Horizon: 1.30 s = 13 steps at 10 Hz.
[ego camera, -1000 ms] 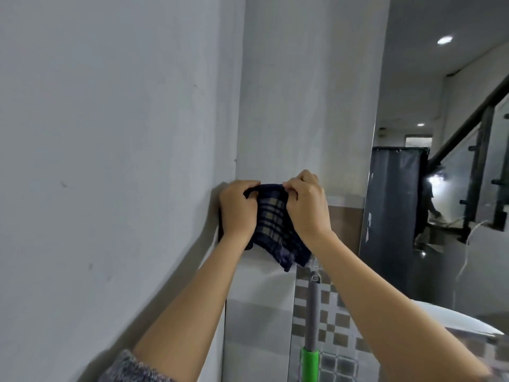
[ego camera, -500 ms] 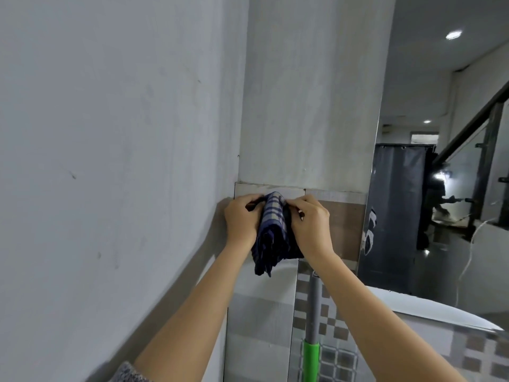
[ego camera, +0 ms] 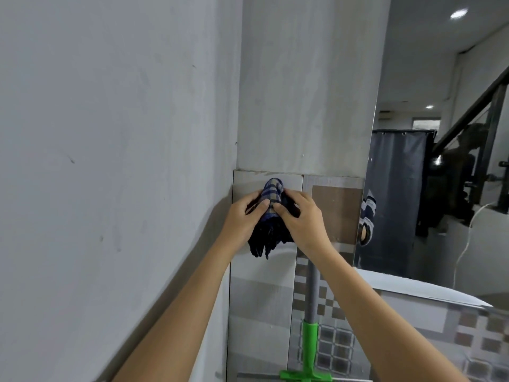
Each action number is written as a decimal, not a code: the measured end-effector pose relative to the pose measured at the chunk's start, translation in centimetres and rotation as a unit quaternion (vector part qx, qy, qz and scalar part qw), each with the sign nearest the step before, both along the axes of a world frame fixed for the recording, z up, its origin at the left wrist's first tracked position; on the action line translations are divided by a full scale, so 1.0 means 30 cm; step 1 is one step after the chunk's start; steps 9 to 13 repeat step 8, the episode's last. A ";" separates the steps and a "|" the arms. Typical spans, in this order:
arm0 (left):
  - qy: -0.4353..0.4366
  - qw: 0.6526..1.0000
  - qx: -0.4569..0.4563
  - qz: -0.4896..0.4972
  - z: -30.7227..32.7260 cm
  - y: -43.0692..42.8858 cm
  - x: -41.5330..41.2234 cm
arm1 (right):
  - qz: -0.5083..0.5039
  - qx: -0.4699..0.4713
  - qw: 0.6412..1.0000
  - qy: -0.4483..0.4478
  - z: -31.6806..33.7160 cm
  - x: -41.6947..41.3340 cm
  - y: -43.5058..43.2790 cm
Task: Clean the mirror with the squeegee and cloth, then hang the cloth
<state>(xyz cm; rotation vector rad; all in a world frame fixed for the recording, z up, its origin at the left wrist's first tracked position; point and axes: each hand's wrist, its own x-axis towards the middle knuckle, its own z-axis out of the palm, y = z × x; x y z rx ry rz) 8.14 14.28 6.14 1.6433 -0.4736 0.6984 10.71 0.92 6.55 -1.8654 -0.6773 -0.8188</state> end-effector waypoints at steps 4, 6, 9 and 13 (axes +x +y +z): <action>0.000 0.982 0.151 0.110 0.009 -0.006 -0.017 | -0.004 -0.067 0.998 0.017 -0.006 -0.041 -0.007; 0.025 0.967 0.217 0.131 0.009 -0.022 -0.176 | -0.027 -0.147 0.986 0.074 -0.005 -0.157 -0.063; 0.075 0.934 0.276 0.215 -0.080 -0.069 -0.307 | -0.052 -0.201 0.972 0.115 -0.061 -0.282 -0.158; 0.075 0.934 0.276 0.215 -0.080 -0.069 -0.307 | -0.052 -0.201 0.972 0.115 -0.061 -0.282 -0.158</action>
